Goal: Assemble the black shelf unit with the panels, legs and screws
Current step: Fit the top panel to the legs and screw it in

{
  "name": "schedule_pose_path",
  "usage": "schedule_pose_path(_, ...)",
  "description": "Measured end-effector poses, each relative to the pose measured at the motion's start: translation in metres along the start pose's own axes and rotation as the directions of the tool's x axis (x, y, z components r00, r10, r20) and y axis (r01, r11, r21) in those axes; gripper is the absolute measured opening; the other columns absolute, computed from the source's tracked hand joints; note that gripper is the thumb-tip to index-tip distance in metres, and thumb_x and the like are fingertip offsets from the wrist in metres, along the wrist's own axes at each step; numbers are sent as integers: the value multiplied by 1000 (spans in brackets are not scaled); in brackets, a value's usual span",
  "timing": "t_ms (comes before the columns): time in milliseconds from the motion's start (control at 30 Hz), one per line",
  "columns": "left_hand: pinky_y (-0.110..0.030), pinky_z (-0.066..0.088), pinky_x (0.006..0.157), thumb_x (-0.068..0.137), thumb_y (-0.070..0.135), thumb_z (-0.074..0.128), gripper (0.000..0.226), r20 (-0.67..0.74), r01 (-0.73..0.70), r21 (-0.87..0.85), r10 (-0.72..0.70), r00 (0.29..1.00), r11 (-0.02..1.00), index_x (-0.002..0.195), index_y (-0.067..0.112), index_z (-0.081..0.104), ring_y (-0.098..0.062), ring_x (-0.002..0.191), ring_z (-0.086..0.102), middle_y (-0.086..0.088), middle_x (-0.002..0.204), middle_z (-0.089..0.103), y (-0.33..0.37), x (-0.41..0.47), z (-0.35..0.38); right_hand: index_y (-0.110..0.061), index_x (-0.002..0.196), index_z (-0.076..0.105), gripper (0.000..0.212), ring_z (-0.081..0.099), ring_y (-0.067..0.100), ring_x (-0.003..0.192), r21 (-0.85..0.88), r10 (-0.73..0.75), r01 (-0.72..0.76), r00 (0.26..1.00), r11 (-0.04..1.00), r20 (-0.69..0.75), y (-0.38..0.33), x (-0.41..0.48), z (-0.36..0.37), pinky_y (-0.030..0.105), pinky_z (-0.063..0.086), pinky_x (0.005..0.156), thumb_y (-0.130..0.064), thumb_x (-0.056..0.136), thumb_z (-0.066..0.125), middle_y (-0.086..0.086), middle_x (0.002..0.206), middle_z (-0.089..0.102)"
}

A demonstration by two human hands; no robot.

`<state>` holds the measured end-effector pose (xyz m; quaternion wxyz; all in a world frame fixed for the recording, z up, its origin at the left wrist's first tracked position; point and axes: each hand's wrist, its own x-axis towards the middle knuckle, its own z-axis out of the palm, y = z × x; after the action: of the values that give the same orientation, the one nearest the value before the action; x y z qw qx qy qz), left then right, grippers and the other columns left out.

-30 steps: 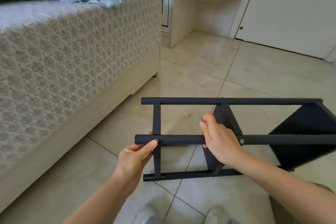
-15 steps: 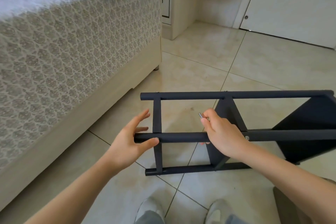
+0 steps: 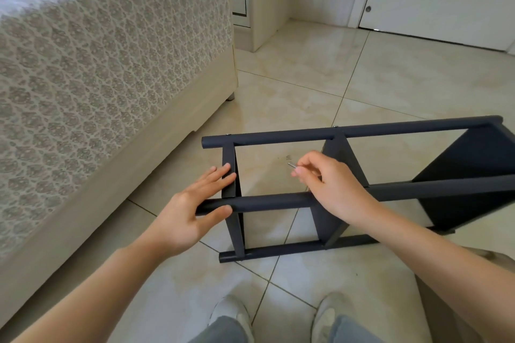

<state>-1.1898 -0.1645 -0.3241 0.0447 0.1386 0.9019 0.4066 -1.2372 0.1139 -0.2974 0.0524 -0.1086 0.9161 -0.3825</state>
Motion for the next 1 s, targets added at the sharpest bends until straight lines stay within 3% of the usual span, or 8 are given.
schedule_pose_path(100,-14,17,116,89,47,58,53,9,28,22,-28,1000,999,139,51,42,17,142,18,49,147,23,4,0,-2,-18,99,64,6,57,-2,85,81,-6,16,991,997,-130,-2,-7,-4,2,41,71,-21,96,60,-15,90,60)
schedule_pose_path(200,-3,17,109,95,37,62,50,18,42,57,-43,999,997,135,57,39,22,138,20,54,143,21,6,0,-2,-22,94,66,5,58,-2,91,177,-10,45,982,983,-190,-1,-24,-9,4,45,75,-17,92,65,-14,92,64)
schedule_pose_path(400,-18,21,114,99,33,57,51,20,88,140,-91,996,986,145,46,39,12,140,23,47,147,19,15,1,1,-18,96,70,7,61,-3,89,226,36,3,985,974,-166,20,-80,-27,7,48,75,-16,90,67,-12,89,67)
schedule_pose_path(567,-18,6,116,103,30,50,53,30,76,316,-90,995,946,153,32,34,8,146,6,26,157,18,25,4,3,-22,92,70,5,62,2,84,90,175,-166,978,982,-113,71,-116,-37,17,48,76,-19,90,67,-11,86,67)
schedule_pose_path(667,-18,5,115,104,28,48,53,29,97,360,-115,993,928,155,28,31,4,147,7,22,158,17,30,4,7,-20,92,71,5,63,5,83,82,298,-291,948,953,-109,108,-133,-45,21,49,77,-20,91,66,-8,86,68)
schedule_pose_path(800,-23,13,119,105,24,46,54,-1,163,345,-173,985,924,156,27,29,-6,150,17,20,159,17,41,0,12,-14,88,70,10,66,17,79,121,526,-512,823,850,-214,163,-154,-57,31,52,71,-21,92,65,0,80,71)
schedule_pose_path(867,-28,17,121,105,22,45,54,-11,183,340,-190,982,922,156,26,29,-11,150,21,18,161,18,47,-1,15,-14,78,67,18,64,24,78,75,629,-633,736,770,-251,188,-164,-61,30,45,67,-20,94,60,4,76,68)
schedule_pose_path(1000,-33,26,119,105,22,45,54,-23,206,344,-211,977,916,156,27,30,-18,148,30,19,161,18,50,-1,17,-4,71,62,34,58,28,66,136,836,-829,516,542,-184,226,-178,-52,27,39,50,-19,100,52,13,70,61)
